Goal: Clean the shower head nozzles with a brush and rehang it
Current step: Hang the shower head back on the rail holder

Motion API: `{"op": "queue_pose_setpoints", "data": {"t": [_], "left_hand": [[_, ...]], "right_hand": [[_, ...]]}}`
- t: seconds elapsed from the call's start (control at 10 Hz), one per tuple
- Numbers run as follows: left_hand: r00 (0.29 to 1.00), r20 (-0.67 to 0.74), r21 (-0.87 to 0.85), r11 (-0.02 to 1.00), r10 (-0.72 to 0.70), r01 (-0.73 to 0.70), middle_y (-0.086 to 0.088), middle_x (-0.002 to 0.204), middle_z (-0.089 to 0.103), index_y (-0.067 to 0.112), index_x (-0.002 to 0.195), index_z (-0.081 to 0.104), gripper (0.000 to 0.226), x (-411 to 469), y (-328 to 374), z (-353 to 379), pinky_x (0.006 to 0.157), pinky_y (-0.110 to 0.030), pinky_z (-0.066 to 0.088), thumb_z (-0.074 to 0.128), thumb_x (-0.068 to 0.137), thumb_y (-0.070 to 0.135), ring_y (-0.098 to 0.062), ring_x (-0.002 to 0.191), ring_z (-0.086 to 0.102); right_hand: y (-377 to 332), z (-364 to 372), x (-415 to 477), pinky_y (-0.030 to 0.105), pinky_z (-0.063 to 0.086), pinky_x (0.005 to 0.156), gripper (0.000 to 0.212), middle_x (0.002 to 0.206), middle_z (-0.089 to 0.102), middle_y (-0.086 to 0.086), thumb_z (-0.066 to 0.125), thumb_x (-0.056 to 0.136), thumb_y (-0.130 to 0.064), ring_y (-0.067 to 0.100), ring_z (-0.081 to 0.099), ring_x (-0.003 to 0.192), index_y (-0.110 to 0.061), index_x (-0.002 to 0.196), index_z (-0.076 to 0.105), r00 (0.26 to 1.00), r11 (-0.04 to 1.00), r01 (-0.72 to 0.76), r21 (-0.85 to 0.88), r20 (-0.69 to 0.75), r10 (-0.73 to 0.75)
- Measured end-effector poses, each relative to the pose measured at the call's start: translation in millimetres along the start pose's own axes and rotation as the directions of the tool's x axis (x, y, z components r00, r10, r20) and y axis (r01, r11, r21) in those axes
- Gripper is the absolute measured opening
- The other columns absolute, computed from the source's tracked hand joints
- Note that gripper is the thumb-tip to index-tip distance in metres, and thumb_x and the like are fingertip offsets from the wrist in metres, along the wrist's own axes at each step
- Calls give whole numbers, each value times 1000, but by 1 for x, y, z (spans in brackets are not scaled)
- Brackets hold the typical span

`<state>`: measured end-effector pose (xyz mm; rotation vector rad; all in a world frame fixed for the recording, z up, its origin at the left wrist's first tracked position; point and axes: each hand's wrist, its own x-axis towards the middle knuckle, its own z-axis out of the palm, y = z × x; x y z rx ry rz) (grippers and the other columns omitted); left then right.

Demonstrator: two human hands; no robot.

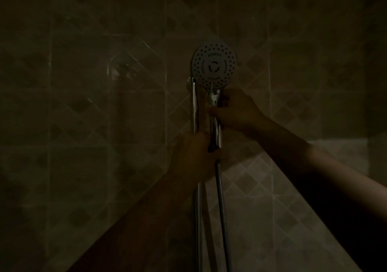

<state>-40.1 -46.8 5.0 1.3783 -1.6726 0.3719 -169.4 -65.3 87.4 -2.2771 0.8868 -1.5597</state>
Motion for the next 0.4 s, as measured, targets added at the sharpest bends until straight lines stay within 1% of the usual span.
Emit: {"op": "queue_pose_setpoints", "data": {"t": [0.1, 0.2, 0.3, 0.4], "left_hand": [[999, 3, -13, 999, 43, -43, -11, 108, 74, 10, 116, 69, 35, -10, -1, 1, 85, -42, 59, 67, 92, 36, -26, 95, 71], [986, -30, 121, 980, 164, -160, -7, 108, 73, 14, 130, 59, 40, -25, -4, 6, 81, -40, 59, 54, 99, 38, -25, 91, 71], [958, -17, 259, 927, 285, -271, -7, 123, 66, 13, 141, 51, 48, -39, -9, 7, 77, -29, 54, 55, 97, 33, -23, 101, 68], [948, 7, 139, 938, 318, -316, -12, 129, 65, 7, 140, 52, 55, -61, -7, -5, 86, -34, 56, 69, 90, 21, -28, 110, 68]], "right_hand": [[1, 4, -4, 58, 59, 81, 26, 104, 72, 24, 70, 92, -20, 38, 72, 92, 1, 109, 68, 999, 1000, -9, -24, -36, 8], [-5, 7, -13, 51, 60, 85, 30, 107, 72, 15, 68, 94, -27, 29, 70, 94, -6, 115, 65, 999, 998, -30, -48, -45, 27], [-9, 8, -22, 45, 58, 85, 36, 111, 70, 17, 61, 98, -32, 30, 68, 96, -2, 117, 64, 998, 988, -56, -141, 6, 57], [-11, 5, -44, 31, 54, 75, 29, 99, 68, 0, 58, 99, -39, 11, 62, 84, -13, 112, 64, 988, 985, -98, -144, 102, 113]]}}
